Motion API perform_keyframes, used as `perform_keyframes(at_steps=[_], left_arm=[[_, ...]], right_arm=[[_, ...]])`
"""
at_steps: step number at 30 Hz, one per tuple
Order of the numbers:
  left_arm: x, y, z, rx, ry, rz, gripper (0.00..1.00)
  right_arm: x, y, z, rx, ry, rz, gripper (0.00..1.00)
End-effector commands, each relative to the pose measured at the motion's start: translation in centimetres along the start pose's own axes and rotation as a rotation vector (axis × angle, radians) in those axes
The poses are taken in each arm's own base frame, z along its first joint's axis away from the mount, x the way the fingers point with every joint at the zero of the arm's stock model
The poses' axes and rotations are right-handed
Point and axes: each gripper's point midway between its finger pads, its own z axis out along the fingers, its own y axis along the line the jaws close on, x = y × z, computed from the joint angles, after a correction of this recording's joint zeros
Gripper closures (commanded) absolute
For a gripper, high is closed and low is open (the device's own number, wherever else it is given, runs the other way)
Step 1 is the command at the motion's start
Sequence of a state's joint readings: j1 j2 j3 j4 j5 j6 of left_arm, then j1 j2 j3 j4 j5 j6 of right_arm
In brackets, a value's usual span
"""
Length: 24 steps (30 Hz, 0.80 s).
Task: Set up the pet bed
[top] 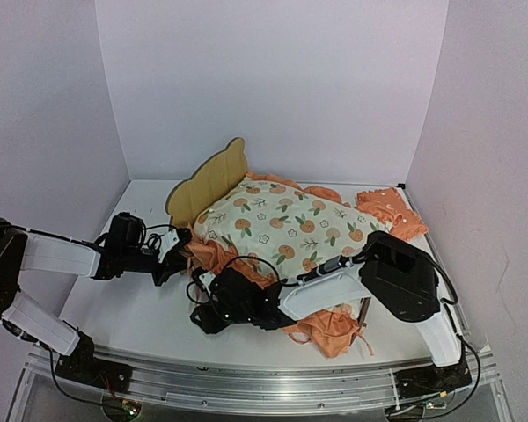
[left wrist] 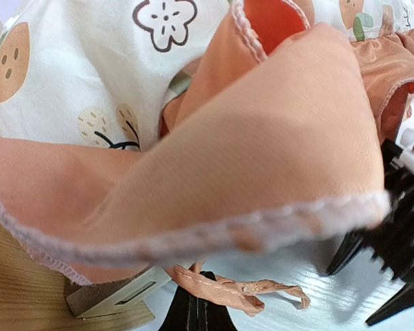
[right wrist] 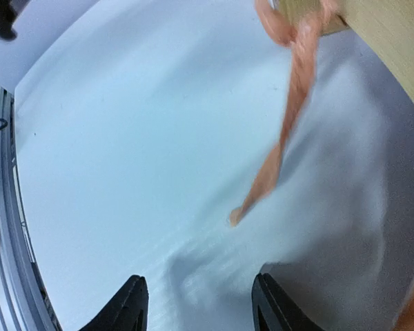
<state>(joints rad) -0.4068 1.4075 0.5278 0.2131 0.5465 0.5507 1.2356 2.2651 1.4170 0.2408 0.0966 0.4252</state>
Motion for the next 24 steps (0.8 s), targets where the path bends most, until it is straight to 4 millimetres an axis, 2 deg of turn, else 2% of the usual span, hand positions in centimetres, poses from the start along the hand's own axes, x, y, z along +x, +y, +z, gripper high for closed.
perform_keyframes(at_steps=[1,7,8,12,13,17,20,24], left_arm=[[0.1,0.2,-0.4,-0.018,0.016,-0.014,1.0],[0.3,0.2,-0.6,-0.02,0.025,-0.018,1.0],[0.4,0.2,-0.6,-0.021,0.029,-0.018,1.0],[0.8,0.3,-0.8,-0.032,0.062,-0.011,1.0],[1.0,0.6,-0.9,-0.043,0.083,-0.002,1.0],[2.7,0.9,-1.7,-0.075,0.19,0.056,1.0],[3.9,0.8,-2.3,-0.08,0.247,0.121,1.0],[6.0,2.5,-2.5,-0.153,0.319,0.156,1.0]], right_arm=[[-1.2,-2.1,1.9,0.079,-0.03,0.007,0.45],[-1.6,-3.8,3.1,0.166,-0.079,0.019,0.44],[-1.6,-4.3,3.2,0.187,-0.086,0.021,0.5],[-2.2,-4.6,3.0,0.198,-0.096,0.008,0.96],[-2.6,-4.4,2.5,0.193,-0.101,-0.005,1.0],[-4.5,-2.9,-0.4,0.157,-0.115,-0.082,1.0],[-6.2,-1.5,-3.4,0.122,-0.127,-0.13,1.0],[-7.5,-0.7,-6.3,0.115,-0.128,-0.187,1.0]])
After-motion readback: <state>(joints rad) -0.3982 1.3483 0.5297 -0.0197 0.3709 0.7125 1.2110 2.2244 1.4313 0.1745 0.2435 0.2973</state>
